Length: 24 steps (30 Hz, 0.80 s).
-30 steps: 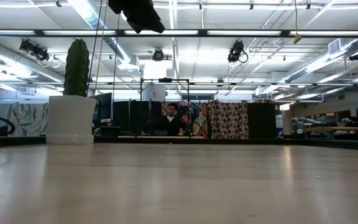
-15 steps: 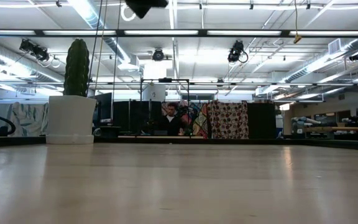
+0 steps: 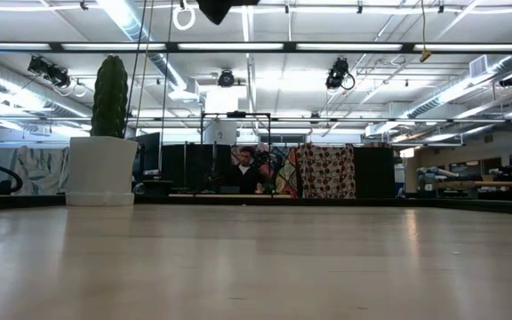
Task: Nest measuring cups in basket
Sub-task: Put the stacked measuring cups into the transparent bin
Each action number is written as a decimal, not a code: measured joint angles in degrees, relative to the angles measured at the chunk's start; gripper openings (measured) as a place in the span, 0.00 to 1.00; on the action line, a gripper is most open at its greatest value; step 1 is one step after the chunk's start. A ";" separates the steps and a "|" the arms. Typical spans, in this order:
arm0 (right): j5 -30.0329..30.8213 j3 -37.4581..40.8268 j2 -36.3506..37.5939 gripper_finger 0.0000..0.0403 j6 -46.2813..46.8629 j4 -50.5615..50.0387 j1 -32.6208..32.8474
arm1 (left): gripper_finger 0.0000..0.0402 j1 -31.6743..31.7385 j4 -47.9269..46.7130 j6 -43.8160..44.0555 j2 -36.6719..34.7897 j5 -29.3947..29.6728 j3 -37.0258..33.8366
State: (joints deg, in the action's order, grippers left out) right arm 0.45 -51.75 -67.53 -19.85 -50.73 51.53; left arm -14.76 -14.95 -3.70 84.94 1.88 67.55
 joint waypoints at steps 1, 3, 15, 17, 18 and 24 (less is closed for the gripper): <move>0.00 0.00 0.00 0.24 -0.07 -0.14 0.00 | 0.30 0.00 0.49 -0.01 0.57 0.01 0.00; -0.02 0.14 0.00 0.24 0.47 0.12 0.00 | 0.30 0.00 1.05 -0.01 1.45 0.01 0.00; 0.07 4.81 0.02 0.24 3.62 3.20 0.30 | 0.30 -1.73 5.65 -0.01 3.31 -0.60 -0.04; 0.09 5.58 0.02 0.24 3.33 3.19 0.56 | 0.30 -2.40 6.32 -0.02 3.31 -0.63 -0.05; 0.09 5.92 0.02 0.24 3.31 3.31 0.65 | 0.30 -2.73 6.85 -0.02 3.31 -0.63 -0.04; 0.14 9.28 0.02 0.24 4.79 8.31 1.69 | 0.30 -4.63 9.26 0.01 3.28 -0.61 -0.04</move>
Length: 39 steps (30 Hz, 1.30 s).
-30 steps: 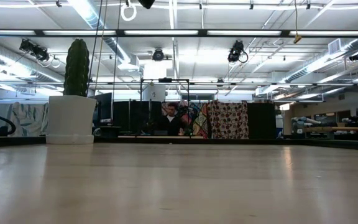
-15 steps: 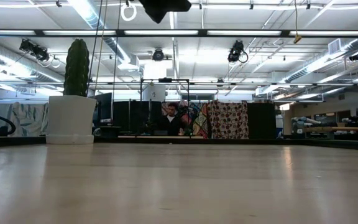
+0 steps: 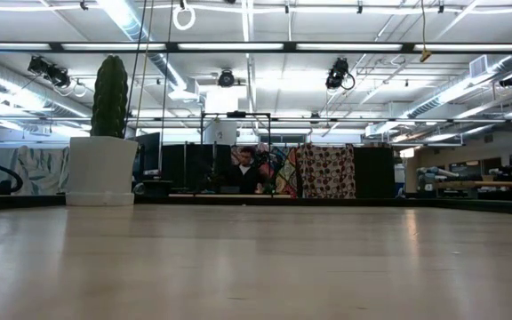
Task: Nest measuring cups in basket
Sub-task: Put the stacked measuring cups into the transparent bin
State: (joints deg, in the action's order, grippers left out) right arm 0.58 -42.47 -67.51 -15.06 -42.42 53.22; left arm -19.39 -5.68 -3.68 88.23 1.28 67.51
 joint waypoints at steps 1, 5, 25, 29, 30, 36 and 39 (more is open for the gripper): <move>-0.01 0.63 0.00 0.24 0.10 1.04 0.26 | 0.30 -0.33 1.26 0.00 0.00 -0.02 0.00; 0.85 2.09 0.00 0.24 0.12 3.09 1.20 | 0.30 -1.29 2.89 0.00 0.08 -0.08 0.00; 2.88 7.84 0.10 0.24 1.14 11.00 3.40 | 0.30 -0.72 2.96 -0.01 0.17 0.00 0.00; 2.18 7.86 0.07 0.24 1.75 11.79 3.40 | 0.30 -0.64 2.96 0.00 0.20 0.00 0.00; 1.65 7.86 0.07 0.24 1.78 12.01 3.40 | 0.30 -0.64 2.95 0.01 0.20 0.00 0.00; -1.71 7.86 0.04 0.27 4.94 14.05 3.40 | 0.30 -0.64 2.96 0.42 0.24 0.00 0.00; -3.23 7.89 0.00 0.29 7.23 14.84 3.40 | 0.30 -0.64 2.98 0.45 0.24 0.00 0.00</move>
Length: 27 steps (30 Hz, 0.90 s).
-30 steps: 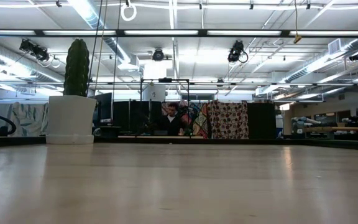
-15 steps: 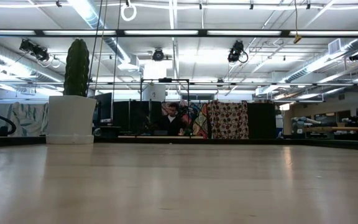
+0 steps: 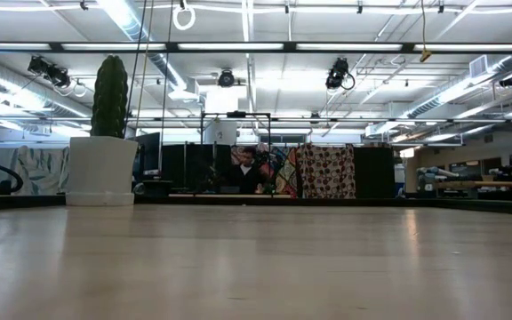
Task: Nest measuring cups in basket
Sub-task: Put the stacked measuring cups into the transparent bin, then return to Home Position
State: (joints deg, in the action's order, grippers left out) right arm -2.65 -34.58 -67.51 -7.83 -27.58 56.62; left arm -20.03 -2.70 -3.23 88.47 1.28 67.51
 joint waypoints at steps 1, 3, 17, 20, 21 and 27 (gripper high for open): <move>-0.31 0.03 -0.01 0.29 0.72 0.15 0.00 | 0.30 0.00 -0.02 0.01 0.00 0.00 0.00; -0.42 0.08 -0.04 0.29 1.66 0.46 0.00 | 0.30 0.00 -0.02 0.01 0.00 0.01 0.00; -4.69 0.08 -0.07 0.30 3.23 1.02 0.00 | 0.30 0.11 -0.04 4.05 0.00 0.41 0.00; -4.90 0.08 -0.07 0.31 3.24 1.00 0.00 | 0.30 0.24 -0.04 4.10 0.00 0.41 0.00; -5.04 0.08 -0.07 0.31 3.25 1.03 0.00 | 0.30 0.24 -0.04 4.10 0.00 0.41 0.00; -6.00 -0.63 -0.04 0.32 3.23 2.44 0.00 | 0.30 0.24 -0.10 4.08 0.00 0.41 0.00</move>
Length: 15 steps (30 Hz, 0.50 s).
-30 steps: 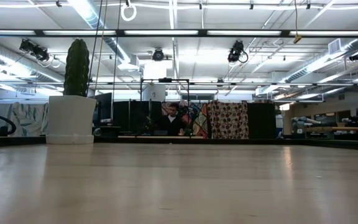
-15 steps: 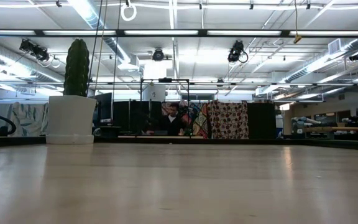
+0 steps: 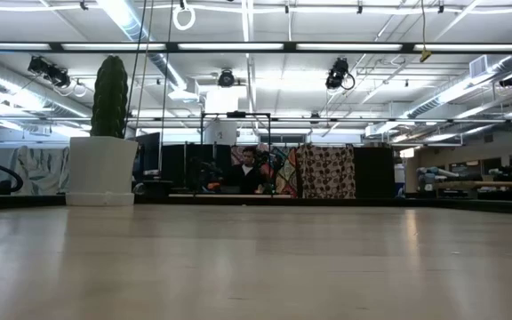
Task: Nest measuring cups in basket
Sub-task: Return to Home Position
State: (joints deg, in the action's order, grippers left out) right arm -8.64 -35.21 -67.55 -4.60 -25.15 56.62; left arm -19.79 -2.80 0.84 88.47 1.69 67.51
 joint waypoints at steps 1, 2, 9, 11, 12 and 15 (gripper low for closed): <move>0.00 -0.55 0.00 0.32 0.00 0.09 0.00 | 0.30 0.00 -0.03 0.00 0.00 0.00 0.00; 0.01 -1.24 0.00 0.32 0.00 0.03 0.00 | 0.30 0.00 -0.06 0.00 0.00 0.00 0.00; 0.24 -8.69 0.00 0.32 1.04 -5.58 0.00 | 0.30 0.04 -0.31 -0.04 0.00 0.47 0.00; 1.77 -11.67 0.00 0.32 1.51 -10.29 0.00 | 0.30 0.10 -0.35 0.21 0.00 2.08 0.00; 2.72 -13.06 0.00 0.32 1.94 -12.68 0.00 | 0.30 0.13 -0.35 0.31 0.00 3.14 0.00; 8.44 -16.29 0.04 0.31 4.04 -17.66 -0.18 | 0.30 0.21 -0.35 0.35 0.11 5.62 0.00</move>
State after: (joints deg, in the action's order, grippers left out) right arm -0.21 -51.49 -67.51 -0.56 -42.81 56.44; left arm -19.58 -3.15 1.19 88.57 7.32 67.51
